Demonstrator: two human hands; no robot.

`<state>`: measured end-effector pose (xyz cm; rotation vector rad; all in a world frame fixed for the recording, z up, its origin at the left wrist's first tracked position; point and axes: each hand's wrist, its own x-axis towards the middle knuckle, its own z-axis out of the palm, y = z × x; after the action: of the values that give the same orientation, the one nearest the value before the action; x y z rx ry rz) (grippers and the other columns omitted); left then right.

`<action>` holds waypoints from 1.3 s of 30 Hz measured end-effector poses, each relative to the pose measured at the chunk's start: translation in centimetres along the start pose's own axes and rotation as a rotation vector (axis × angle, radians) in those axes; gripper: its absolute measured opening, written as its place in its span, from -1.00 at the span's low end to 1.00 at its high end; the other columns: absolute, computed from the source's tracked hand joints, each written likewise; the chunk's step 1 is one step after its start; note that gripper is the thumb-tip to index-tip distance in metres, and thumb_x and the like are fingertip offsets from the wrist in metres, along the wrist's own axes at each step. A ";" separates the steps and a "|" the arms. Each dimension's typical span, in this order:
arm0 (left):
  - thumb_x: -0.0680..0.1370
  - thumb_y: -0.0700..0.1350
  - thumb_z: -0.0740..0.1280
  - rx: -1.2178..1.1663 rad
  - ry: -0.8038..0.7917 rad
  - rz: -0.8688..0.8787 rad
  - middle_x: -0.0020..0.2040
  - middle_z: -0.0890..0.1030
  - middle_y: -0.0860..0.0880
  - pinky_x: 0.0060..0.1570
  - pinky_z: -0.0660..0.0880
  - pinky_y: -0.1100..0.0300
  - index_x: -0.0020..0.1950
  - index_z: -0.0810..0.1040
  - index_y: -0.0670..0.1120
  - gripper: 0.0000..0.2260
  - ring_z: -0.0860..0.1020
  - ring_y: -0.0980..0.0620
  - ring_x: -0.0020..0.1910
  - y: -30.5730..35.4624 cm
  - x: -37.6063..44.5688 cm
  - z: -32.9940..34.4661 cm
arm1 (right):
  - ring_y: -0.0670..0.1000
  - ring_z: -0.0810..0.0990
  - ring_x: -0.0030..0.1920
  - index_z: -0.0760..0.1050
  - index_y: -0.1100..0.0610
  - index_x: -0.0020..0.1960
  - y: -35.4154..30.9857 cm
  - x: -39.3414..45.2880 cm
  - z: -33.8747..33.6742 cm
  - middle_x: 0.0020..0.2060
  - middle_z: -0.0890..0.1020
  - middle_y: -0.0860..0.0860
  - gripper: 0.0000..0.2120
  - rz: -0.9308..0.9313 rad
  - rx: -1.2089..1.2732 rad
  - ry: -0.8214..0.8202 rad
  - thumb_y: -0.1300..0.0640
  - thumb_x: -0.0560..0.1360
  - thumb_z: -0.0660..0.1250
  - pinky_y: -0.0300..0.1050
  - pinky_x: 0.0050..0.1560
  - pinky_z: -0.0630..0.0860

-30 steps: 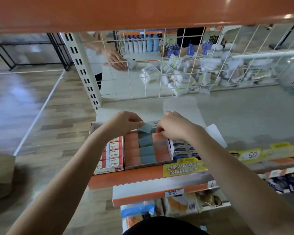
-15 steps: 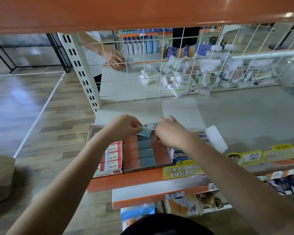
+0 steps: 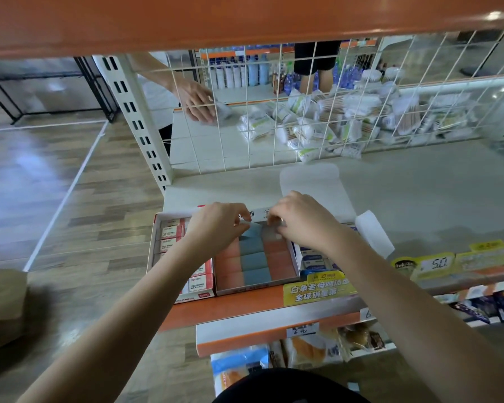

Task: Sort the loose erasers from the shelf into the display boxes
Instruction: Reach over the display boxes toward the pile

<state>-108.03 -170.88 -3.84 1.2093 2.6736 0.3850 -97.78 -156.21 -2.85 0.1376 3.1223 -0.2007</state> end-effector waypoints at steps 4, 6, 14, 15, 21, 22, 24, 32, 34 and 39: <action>0.56 0.01 0.28 0.074 0.070 0.028 0.06 0.62 0.02 -0.10 0.41 0.19 0.17 0.55 0.06 -0.79 0.52 0.02 0.06 0.4 -0.7 0.4 | 0.00 0.43 0.12 0.55 0.06 0.13 0.8 -0.3 -0.1 0.05 0.58 -0.02 -0.79 0.034 0.050 0.049 0.12 0.52 0.27 -0.14 0.11 0.33; 0.56 0.01 0.28 0.119 0.093 0.042 0.11 0.58 0.03 -0.04 0.42 0.16 0.17 0.57 0.06 -0.79 0.47 0.03 0.11 0.5 -0.9 0.6 | 0.00 0.42 0.12 0.55 0.06 0.13 0.9 -0.4 0.1 0.04 0.58 -0.02 -0.79 0.051 0.073 0.052 0.13 0.52 0.27 -0.14 0.10 0.33; 0.59 -0.02 0.21 0.150 0.085 0.022 0.11 0.56 0.03 -0.12 0.37 0.20 0.15 0.57 0.02 -0.79 0.48 0.03 0.12 0.8 -1.2 0.9 | 0.00 0.45 0.11 0.55 0.10 0.13 1.1 -0.4 0.9 0.04 0.56 0.02 -0.80 0.089 0.171 0.025 0.20 0.53 0.26 -0.24 0.02 0.29; 0.59 -0.02 0.21 0.164 0.082 0.026 0.12 0.56 0.03 -0.14 0.36 0.20 0.16 0.57 0.02 -0.79 0.48 0.02 0.12 1.0 -1.2 0.9 | 0.01 0.47 0.10 0.56 0.11 0.13 1.1 -0.4 0.9 0.04 0.55 0.03 -0.80 0.093 0.184 0.021 0.22 0.53 0.26 -0.25 0.00 0.29; 0.60 -0.04 0.21 0.262 0.058 0.056 0.06 0.55 0.01 -0.14 0.46 0.13 0.16 0.57 -0.01 -0.79 0.48 0.01 0.08 1.5 -1.0 1.2 | 0.01 0.50 0.05 0.56 0.13 0.13 1.1 -0.2 1.1 0.05 0.53 0.05 -0.79 0.091 0.206 0.025 0.24 0.53 0.26 -0.25 -0.02 0.33; 0.60 -0.07 0.21 0.292 0.051 0.068 0.02 0.55 0.01 -0.18 0.45 0.14 0.12 0.59 -0.03 -0.80 0.48 0.01 0.04 1.5 -1.1 1.3 | 0.01 0.50 0.05 0.56 0.13 0.13 1.1 -0.2 1.1 0.05 0.53 0.05 -0.79 0.090 0.208 0.024 0.24 0.53 0.26 -0.25 -0.02 0.33; 0.60 -0.13 0.21 0.344 0.044 0.094 -0.04 0.54 0.01 -0.22 0.41 0.17 0.06 0.60 -0.06 -0.82 0.45 0.01 -0.01 1.4 -1.2 1.7 | 0.01 0.50 0.05 0.56 0.13 0.12 1.2 -0.2 1.2 0.05 0.52 0.04 -0.80 0.088 0.213 0.022 0.24 0.53 0.26 -0.23 -0.02 0.35; 0.58 -0.03 0.26 0.257 0.054 0.085 0.08 0.56 0.04 -0.14 0.42 0.16 0.14 0.58 0.01 -0.81 0.45 0.03 0.10 1.4 -0.7 0.7 | -0.01 0.49 0.03 0.55 0.10 0.13 1.6 -0.1 1.1 0.06 0.51 0.03 -0.79 0.074 0.215 0.002 0.22 0.53 0.27 -0.25 -0.05 0.34; 0.57 -0.01 0.28 0.241 0.035 0.084 0.09 0.56 0.05 -0.08 0.45 0.13 0.17 0.57 0.03 -0.79 0.45 0.03 0.11 1.5 -0.6 0.6 | -0.01 0.49 0.03 0.55 0.10 0.13 1.7 -0.1 1.0 0.06 0.51 0.02 -0.79 0.064 0.208 -0.005 0.21 0.53 0.27 -0.24 -0.05 0.34; 0.54 0.04 0.31 0.203 -0.057 0.110 0.12 0.55 0.07 -0.07 0.44 0.15 0.23 0.52 0.09 -0.73 0.47 0.04 0.13 1.5 -0.5 0.7 | 0.00 0.49 0.02 0.55 0.10 0.13 1.8 0.1 1.0 0.04 0.52 0.03 -0.79 0.048 0.196 -0.019 0.22 0.52 0.27 -0.22 -0.06 0.35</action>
<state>-106.43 -170.23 -4.05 1.4049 2.6566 0.0942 -97.72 -154.58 -4.10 0.2108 3.0707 -0.5032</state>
